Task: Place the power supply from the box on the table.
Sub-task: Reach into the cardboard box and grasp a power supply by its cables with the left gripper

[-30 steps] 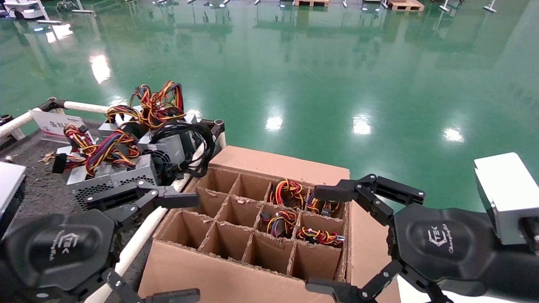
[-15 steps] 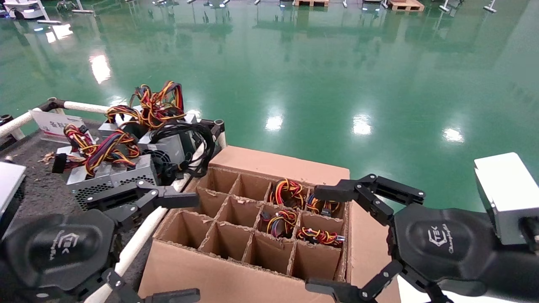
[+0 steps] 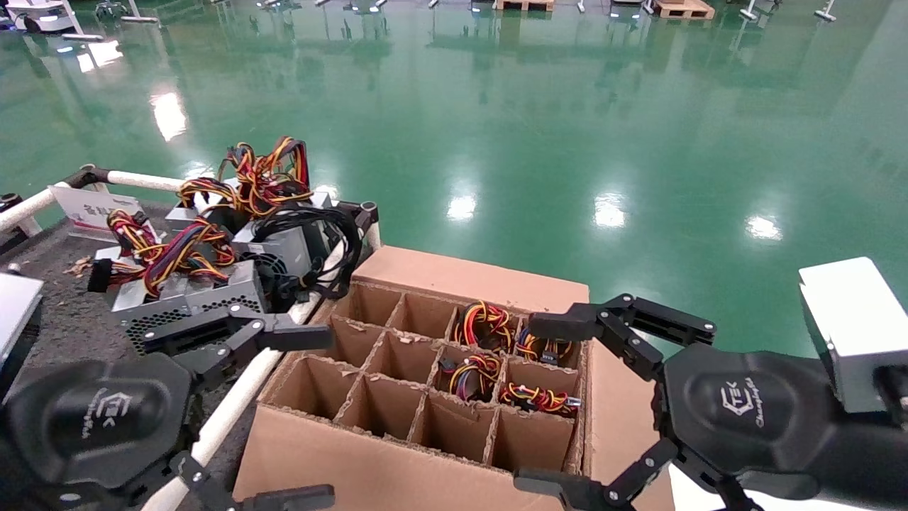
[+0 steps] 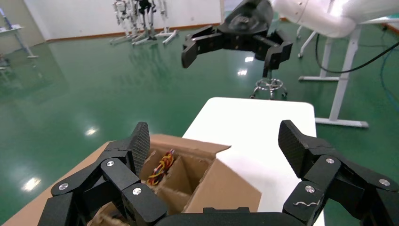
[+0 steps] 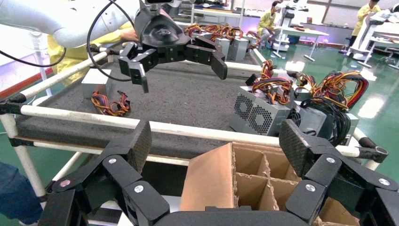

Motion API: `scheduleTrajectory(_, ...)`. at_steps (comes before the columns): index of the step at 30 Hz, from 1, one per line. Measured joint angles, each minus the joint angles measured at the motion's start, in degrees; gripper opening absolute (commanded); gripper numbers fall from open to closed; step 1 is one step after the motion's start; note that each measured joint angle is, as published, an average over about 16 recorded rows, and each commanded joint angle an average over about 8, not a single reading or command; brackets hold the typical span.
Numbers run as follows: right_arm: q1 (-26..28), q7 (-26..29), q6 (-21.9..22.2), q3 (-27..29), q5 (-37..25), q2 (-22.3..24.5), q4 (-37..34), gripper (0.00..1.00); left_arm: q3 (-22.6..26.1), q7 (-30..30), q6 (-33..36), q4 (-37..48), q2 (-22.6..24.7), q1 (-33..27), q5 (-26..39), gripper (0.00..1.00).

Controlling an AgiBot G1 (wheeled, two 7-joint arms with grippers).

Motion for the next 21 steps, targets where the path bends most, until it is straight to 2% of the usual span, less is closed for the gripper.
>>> scheduleTrajectory(11,0.0,0.0,0.0,0.0,0.0,0.0,0.0,0.00,1.3,0.4,-2.4,0.4,-1.4,-2.0,3.7,1.00)
scheduleTrajectory(21,0.0,0.0,0.0,0.0,0.0,0.0,0.0,0.00,5.2,-2.8,-5.1,0.1,-0.6,-4.2,7.8,1.00)
